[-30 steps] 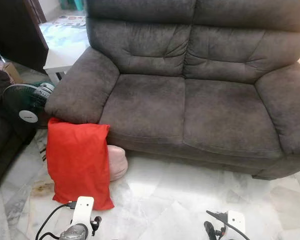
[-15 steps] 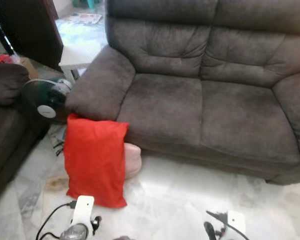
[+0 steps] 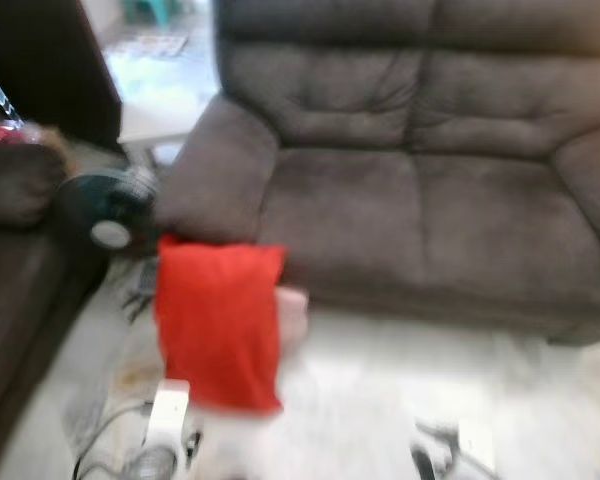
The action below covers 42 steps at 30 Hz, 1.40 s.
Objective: Move the pillow to the sofa from floor
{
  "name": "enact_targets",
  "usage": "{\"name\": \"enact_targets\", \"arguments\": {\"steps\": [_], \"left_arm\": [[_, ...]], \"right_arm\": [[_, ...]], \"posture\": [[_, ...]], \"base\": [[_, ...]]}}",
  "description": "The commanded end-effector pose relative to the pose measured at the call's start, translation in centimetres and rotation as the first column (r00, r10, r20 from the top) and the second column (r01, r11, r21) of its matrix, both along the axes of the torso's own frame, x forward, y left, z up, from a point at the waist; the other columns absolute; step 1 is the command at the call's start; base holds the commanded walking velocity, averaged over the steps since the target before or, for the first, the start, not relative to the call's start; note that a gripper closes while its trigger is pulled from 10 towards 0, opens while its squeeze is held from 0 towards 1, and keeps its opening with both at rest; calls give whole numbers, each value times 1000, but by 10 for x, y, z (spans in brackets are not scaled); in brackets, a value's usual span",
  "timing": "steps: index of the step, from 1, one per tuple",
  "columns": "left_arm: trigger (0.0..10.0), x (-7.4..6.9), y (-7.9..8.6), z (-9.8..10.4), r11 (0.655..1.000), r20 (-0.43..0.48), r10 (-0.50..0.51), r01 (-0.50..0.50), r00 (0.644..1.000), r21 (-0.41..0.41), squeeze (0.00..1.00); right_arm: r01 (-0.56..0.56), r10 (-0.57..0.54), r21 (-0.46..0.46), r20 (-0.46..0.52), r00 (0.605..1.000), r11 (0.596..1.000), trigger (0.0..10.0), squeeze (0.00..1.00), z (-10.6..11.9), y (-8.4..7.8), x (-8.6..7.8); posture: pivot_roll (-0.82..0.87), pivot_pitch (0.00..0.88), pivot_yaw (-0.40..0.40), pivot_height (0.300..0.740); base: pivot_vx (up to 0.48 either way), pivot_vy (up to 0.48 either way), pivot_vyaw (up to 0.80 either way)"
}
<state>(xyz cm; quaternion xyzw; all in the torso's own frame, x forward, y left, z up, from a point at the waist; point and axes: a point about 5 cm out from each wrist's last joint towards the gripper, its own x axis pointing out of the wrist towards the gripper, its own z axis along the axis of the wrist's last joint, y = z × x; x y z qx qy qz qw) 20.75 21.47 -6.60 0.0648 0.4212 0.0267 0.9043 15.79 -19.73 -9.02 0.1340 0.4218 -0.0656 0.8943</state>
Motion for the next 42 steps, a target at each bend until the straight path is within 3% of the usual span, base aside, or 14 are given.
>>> {"name": "enact_targets", "arguments": {"steps": [1,26,42], "left_arm": [[10000,-8,-5,-6,1000,-33,0,-1,999,-16,0],[10000,-9,-8,-7,999,-37,-2,0,999,-41,0],[10000,-7,-11,-6,999,-32,-10,9,999,-48,0]], "right_arm": [[0,0,-27,-12,1000,1000,10000,0,0,-9,-4],[-14,13,-16,-9,1000,1000,10000,0,0,-8,-3],[11,-10,7,-6,1000,1000,10000,0,0,-7,-3]], "posture": [[86,81,-11,740],[86,78,-12,740],[85,77,-12,740]], "base": [[0,0,0],[0,0,710],[41,0,27]]}}
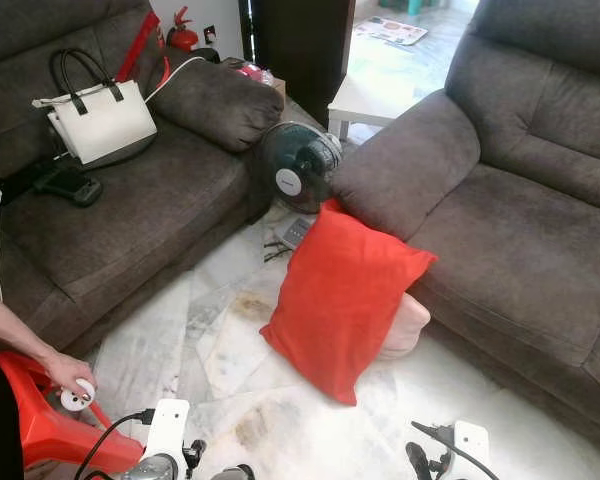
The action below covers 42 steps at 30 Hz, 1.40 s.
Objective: Move the pillow to the sofa from floor
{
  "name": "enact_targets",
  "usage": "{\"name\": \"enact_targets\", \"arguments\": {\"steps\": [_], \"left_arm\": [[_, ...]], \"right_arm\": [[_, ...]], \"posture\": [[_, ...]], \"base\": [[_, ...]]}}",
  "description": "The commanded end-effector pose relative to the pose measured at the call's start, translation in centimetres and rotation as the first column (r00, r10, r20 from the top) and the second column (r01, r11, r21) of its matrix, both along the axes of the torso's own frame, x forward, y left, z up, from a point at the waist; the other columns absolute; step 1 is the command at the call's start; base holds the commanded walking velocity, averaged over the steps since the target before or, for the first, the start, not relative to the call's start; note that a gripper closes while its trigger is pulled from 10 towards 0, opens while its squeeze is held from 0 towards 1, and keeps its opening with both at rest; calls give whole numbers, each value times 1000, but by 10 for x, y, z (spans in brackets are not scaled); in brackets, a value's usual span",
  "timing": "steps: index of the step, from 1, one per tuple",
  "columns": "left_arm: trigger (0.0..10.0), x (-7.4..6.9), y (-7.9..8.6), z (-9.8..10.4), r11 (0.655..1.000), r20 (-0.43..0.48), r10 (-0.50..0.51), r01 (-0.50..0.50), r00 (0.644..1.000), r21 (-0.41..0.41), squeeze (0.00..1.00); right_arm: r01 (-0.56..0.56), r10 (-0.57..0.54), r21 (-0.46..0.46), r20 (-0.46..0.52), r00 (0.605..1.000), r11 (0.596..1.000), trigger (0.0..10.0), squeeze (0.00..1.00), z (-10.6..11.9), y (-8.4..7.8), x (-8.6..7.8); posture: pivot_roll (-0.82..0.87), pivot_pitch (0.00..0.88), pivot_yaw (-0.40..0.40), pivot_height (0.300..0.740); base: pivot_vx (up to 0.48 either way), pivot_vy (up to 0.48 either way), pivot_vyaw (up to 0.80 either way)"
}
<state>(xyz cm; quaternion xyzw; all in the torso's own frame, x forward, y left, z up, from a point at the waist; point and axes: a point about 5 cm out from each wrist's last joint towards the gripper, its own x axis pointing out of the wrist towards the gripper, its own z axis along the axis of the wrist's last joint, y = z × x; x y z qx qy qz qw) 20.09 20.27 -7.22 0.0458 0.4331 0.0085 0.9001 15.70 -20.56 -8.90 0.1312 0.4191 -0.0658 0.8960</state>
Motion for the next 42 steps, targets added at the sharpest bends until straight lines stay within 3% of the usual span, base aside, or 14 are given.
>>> {"name": "enact_targets", "arguments": {"steps": [1,9,23,37,42], "left_arm": [[10000,0,1,0,1000,-4,5,-5,1000,0,0],[10000,0,-1,0,1000,-1,4,-5,1000,-4,0],[10000,1,-2,0,1000,-1,-4,4,1000,-1,0],[10000,2,-2,1,1000,6,-18,18,1000,11,0],[10000,1,-2,0,999,4,-25,25,1000,20,0]], "right_arm": [[7,-7,11,-13,1000,1000,10000,0,-1,1,-2],[-27,27,-6,-16,1000,1000,10000,0,-1,1,-2],[11,-11,9,-15,1000,1000,10000,0,-2,1,-3],[5,-5,11,-17,1000,1000,10000,0,-2,1,-3],[4,-4,10,-17,1000,1000,10000,0,-2,1,-2]], "posture": [[85,77,-12,740],[87,77,-15,740],[87,77,-16,740],[87,78,-16,740],[87,78,-16,740]], "base": [[379,0,0],[378,0,282],[361,0,47],[0,0,0],[0,-335,0]]}}
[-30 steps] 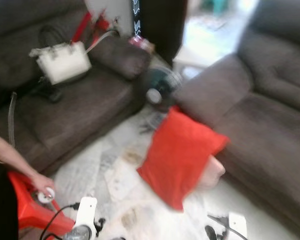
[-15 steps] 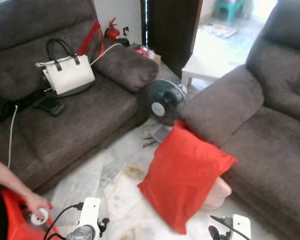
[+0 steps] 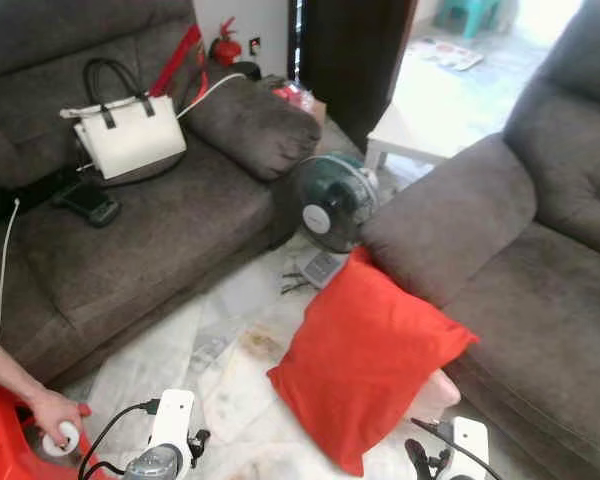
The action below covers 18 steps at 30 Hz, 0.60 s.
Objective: Move the pillow to the sofa from floor
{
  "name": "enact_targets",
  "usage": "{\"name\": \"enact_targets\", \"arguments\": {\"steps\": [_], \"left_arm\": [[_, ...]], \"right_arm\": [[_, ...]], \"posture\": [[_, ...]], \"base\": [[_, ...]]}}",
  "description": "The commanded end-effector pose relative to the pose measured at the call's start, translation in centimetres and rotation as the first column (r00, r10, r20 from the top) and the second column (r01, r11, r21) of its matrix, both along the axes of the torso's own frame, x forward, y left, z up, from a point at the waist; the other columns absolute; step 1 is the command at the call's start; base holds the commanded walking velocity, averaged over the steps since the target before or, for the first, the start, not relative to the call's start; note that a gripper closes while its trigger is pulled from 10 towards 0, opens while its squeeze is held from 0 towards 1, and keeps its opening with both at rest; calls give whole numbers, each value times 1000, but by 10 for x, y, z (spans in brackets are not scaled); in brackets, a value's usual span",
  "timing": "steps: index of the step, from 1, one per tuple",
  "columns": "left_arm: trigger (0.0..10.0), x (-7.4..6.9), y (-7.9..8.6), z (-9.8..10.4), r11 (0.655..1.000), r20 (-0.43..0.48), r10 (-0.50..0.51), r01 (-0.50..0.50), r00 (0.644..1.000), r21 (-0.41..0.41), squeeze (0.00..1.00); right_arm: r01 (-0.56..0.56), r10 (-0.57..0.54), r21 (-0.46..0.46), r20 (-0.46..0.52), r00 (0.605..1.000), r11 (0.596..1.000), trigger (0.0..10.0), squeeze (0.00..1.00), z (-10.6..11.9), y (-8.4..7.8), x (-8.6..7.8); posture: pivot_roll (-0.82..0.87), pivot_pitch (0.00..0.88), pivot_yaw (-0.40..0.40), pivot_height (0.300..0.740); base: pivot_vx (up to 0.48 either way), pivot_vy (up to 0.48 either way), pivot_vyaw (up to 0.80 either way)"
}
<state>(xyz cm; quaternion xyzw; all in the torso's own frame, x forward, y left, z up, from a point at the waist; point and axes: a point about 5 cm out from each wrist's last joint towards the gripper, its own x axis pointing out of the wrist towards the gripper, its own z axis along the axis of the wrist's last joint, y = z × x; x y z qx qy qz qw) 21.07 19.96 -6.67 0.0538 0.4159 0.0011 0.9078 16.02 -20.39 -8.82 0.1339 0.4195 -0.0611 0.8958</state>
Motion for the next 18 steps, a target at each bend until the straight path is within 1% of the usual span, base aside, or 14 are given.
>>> {"name": "enact_targets", "arguments": {"steps": [1,18], "left_arm": [[10000,-9,1,-5,1000,-33,-3,3,999,12,0],[10000,-10,2,-6,1000,-38,-1,1,999,9,0]], "right_arm": [[10,-10,1,-18,1000,1000,10000,0,-2,-1,-6],[13,-13,4,-13,1000,1000,10000,0,-2,-1,-5]], "posture": [[86,78,-15,740],[87,79,-16,740]], "base": [[0,-420,0],[0,-462,0]]}}
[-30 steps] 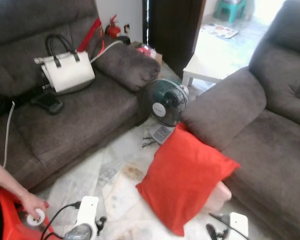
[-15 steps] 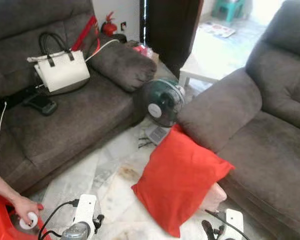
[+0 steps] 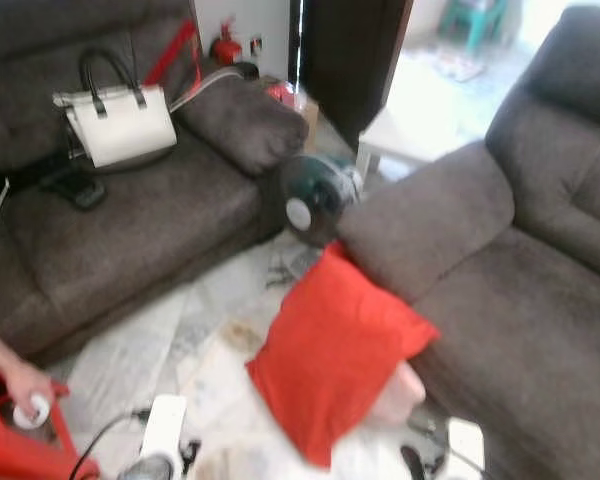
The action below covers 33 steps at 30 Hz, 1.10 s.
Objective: Move the pillow to the sofa from floor
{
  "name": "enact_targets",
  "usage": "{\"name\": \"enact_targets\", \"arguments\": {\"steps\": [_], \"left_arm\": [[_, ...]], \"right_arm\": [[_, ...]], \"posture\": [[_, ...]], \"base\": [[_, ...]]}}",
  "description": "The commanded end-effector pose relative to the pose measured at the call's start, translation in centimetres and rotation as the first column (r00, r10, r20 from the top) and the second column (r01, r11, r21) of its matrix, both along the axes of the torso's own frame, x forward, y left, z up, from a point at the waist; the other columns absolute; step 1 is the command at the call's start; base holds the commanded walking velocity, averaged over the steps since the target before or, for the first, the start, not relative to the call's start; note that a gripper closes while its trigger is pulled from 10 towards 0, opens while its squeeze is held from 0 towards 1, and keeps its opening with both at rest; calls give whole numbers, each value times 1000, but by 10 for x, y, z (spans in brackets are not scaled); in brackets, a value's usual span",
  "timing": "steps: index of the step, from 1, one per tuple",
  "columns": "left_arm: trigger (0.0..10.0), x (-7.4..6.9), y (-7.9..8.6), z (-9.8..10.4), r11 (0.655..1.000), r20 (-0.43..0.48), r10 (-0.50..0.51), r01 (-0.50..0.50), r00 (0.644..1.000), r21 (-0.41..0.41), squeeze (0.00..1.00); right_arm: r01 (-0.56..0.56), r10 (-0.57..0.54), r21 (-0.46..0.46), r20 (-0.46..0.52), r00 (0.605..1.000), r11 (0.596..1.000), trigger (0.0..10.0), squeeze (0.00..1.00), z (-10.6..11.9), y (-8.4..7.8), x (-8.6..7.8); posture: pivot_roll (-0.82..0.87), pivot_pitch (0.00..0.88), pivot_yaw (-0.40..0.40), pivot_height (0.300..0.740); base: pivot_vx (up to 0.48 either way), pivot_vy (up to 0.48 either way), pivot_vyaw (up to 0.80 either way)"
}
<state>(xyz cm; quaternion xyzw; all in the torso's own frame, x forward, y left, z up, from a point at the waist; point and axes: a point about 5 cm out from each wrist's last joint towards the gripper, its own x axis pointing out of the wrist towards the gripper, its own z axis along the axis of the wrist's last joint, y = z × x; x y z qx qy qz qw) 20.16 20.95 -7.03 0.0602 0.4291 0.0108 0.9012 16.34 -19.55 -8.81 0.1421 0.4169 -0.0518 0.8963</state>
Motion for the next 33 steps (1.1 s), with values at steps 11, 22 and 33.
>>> {"name": "enact_targets", "arguments": {"steps": [11,22,33], "left_arm": [[10000,-2,-9,-3,1000,-9,4,-4,1000,-21,0],[10000,-1,-10,-3,999,-6,7,-7,1000,-42,0],[10000,-2,-10,-3,999,-9,2,-2,1000,-38,0]], "right_arm": [[23,-24,-21,-22,999,1000,10000,0,-2,-10,-9],[23,-24,-19,-21,999,1000,10000,0,-2,-10,-8],[29,-29,-17,-20,999,999,10000,0,-2,-10,-8]], "posture": [[85,77,-17,740],[84,77,-16,740],[85,77,-16,740]], "base": [[0,-112,0],[0,0,0],[230,0,0]]}}
